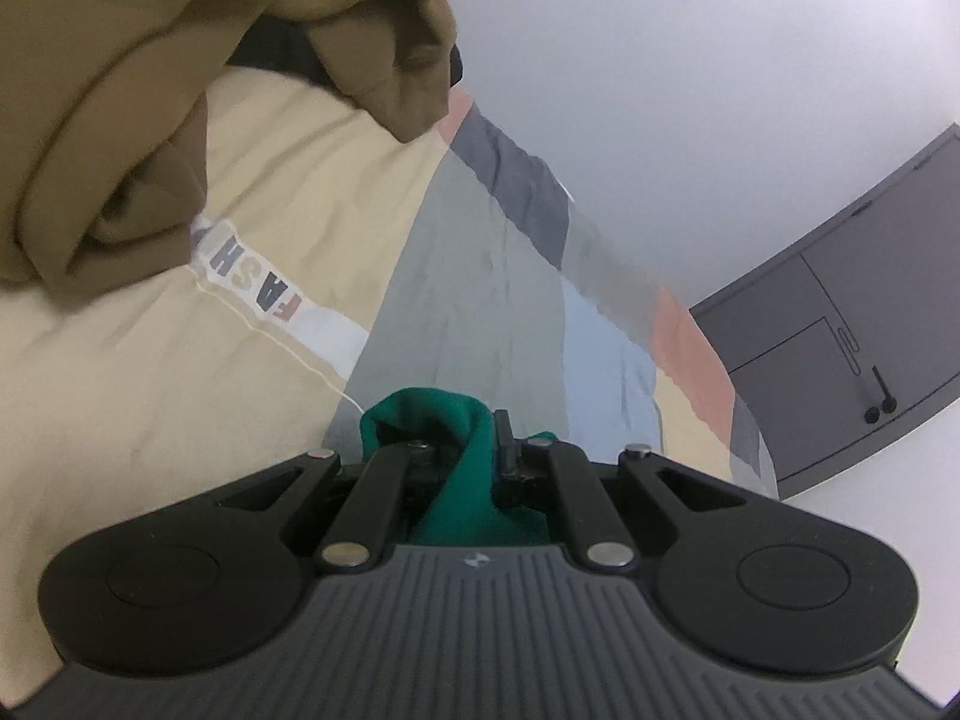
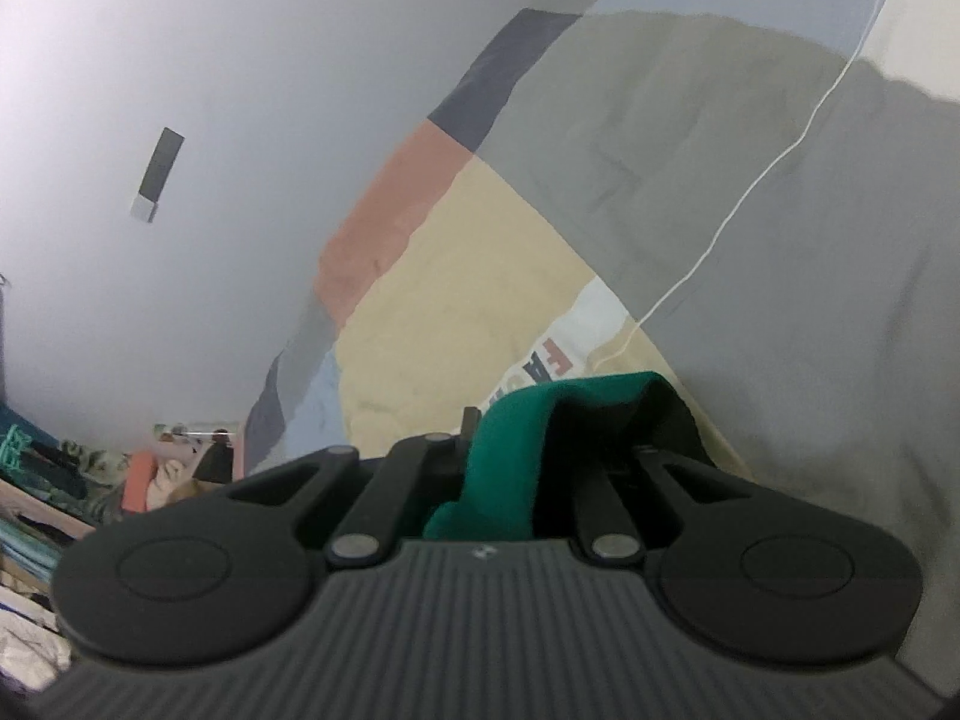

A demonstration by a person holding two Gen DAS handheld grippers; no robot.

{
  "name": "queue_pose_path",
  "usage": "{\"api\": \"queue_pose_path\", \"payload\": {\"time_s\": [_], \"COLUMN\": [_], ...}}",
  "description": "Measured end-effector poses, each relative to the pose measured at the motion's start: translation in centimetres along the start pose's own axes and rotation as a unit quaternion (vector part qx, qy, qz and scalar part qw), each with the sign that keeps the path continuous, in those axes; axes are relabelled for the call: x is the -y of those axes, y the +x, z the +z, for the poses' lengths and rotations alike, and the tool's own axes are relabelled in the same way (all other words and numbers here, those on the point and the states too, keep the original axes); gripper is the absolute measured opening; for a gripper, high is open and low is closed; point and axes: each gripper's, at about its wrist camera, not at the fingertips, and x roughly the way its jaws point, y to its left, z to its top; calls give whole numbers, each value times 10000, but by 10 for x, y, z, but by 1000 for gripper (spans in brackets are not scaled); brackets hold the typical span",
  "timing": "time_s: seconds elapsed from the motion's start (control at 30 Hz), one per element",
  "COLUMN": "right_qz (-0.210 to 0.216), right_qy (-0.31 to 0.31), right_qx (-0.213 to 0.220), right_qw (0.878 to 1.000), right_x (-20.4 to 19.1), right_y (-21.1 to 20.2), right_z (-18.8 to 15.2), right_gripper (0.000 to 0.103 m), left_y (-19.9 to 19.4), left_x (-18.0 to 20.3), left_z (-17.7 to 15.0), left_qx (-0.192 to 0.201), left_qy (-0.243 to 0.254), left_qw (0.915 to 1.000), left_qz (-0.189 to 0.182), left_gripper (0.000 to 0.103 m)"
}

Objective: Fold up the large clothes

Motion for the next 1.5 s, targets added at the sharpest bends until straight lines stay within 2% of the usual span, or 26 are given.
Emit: {"api": "queue_pose_path", "payload": {"time_s": [0.1, 0.23, 0.27, 0.3, 0.33, 0.4, 0.43, 0.47, 0.5, 0.53, 0.57, 0.6, 0.7, 0.8, 0.87, 0.97, 1.03, 1.13, 1.2, 1.27, 1.37, 1.5], "right_qz": [21, 112, 138, 165, 158, 83, 32, -5, -3, 57, 133, 158, -32, -85, -65, -10, 72, 239, 300, 270, 92, -75], "right_qy": [46, -118, -161, -264, -433, -797, -941, -1042, -1113, -1178, -1243, -1343, -1773, -1930, -2170, -2659, -2892, -3155, -3368, -3536, -3669, -3878], "right_qx": [-27, 21, 45, 90, 138, 202, 238, 278, 302, 313, 322, 345, 549, 856, 1039, 1085, 1015, 665, 397, 218, -92, -30], "right_qw": [10000, 9999, 9998, 9995, 9988, 9966, 9953, 9942, 9933, 9925, 9916, 9902, 9826, 9774, 9706, 9579, 9519, 9463, 9403, 9348, 9302, 9217], "right_x": [0, -4, -8, -11, -17, -29, -35, -39, -43, -47, -50, -54, -69, -82, -92, -109, -119, -129, -135, -139, -140, -145], "right_y": [3, -8, -10, -15, -22, -35, -42, -50, -57, -66, -74, -83, -107, -131, -145, -153, -152, -140, -128, -116, -92, -66], "right_z": [-3, -6, -6, -7, -8, -12, -14, -17, -20, -23, -26, -29, -39, -52, -65, -89, -104, -127, -142, -155, -172, -183], "right_gripper": [8, 9, 10, 11, 11, 16, 18, 24, 40, 52, 70, 74, 74, 74, 74, 73, 73, 72, 66, 62, 51, 50], "left_y": [4, -8, -15, -21, -28, -44, -53, -65, -75, -86, -97, -108, -138, -154, -153, -141, -129, -114, -104, -91, -77, -66], "left_x": [-2, 10, 14, 19, 23, 30, 33, 37, 42, 47, 54, 60, 76, 91, 99, 107, 112, 119, 121, 122, 128, 127], "left_z": [0, -5, -6, -8, -9, -10, -10, -12, -13, -16, -19, -23, -43, -71, -90, -112, -123, -136, -144, -151, -160, -161], "left_qx": [-65, 45, 55, 27, 2, -88, -106, -59, 19, 101, 181, 246, 363, 290, 98, -118, -219, -232, -264, -333, -279, -376], "left_qy": [-28, 210, 270, 352, 412, 365, 353, 448, 598, 759, 913, 1045, 1324, 1553, 1599, 1660, 1799, 2004, 2111, 2187, 2511, 2509], "left_qw": [10000, 9998, 9996, 9993, 9991, 9989, 9987, 9981, 9969, 9954, 9936, 9920, 9895, 9871, 9870, 9859, 9832, 9791, 9767, 9747, 9662, 9656], "left_qz": [22, 49, 42, 79, 113, 290, 351, 422, 503, 579, 647, 664, 458, 269, 142, 199, 223, 259, 273, 326, 512, 576], "left_gripper": [8, 10, 17, 34, 44, 61, 63, 64, 64, 64, 65, 65, 65, 65, 65, 65, 65, 65, 65, 65, 65, 65]}}
